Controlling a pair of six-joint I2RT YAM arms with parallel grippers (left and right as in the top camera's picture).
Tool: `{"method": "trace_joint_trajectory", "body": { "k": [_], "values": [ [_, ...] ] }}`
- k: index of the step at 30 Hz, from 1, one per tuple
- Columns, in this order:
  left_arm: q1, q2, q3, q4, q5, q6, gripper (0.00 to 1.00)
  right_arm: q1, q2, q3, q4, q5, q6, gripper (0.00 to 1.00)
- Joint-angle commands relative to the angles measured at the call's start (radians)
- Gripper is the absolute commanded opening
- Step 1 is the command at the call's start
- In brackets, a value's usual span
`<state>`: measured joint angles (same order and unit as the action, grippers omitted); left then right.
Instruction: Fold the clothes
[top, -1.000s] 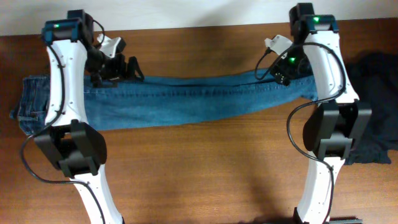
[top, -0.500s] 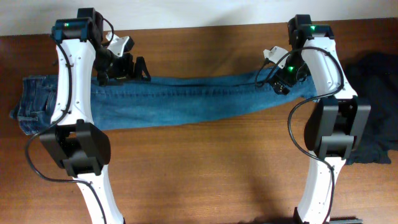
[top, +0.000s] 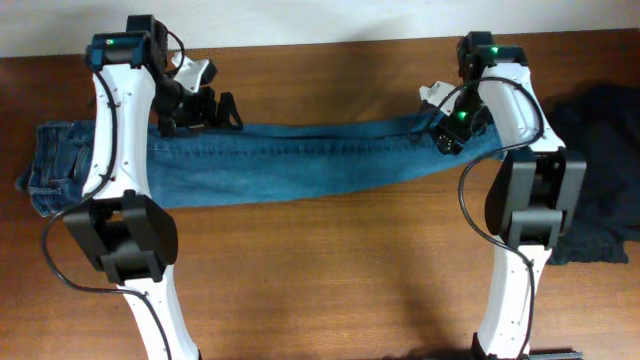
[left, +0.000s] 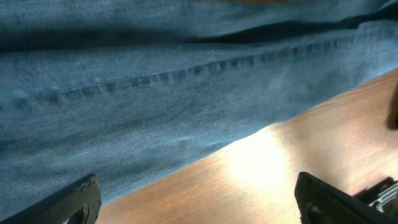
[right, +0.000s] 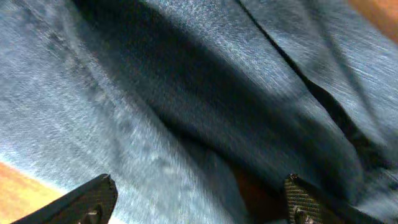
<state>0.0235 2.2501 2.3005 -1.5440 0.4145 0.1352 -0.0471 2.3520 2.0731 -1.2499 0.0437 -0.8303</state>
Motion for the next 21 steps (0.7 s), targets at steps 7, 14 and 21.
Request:
{"method": "trace_joint_trajectory", "body": {
  "k": [7,14,21],
  "values": [
    [-0.004,0.013,-0.072,0.047,-0.003,0.016,0.99,0.0,0.013,-0.01,0.015,-0.013,-0.003,0.7],
    [-0.004,0.013,-0.075,0.048,-0.003,0.016,0.99,0.0,0.013,-0.01,0.026,-0.013,-0.002,0.59],
    [-0.004,0.013,-0.075,0.048,-0.003,0.016,0.99,0.0,0.013,-0.01,0.041,-0.013,0.0,0.39]
  ]
}}
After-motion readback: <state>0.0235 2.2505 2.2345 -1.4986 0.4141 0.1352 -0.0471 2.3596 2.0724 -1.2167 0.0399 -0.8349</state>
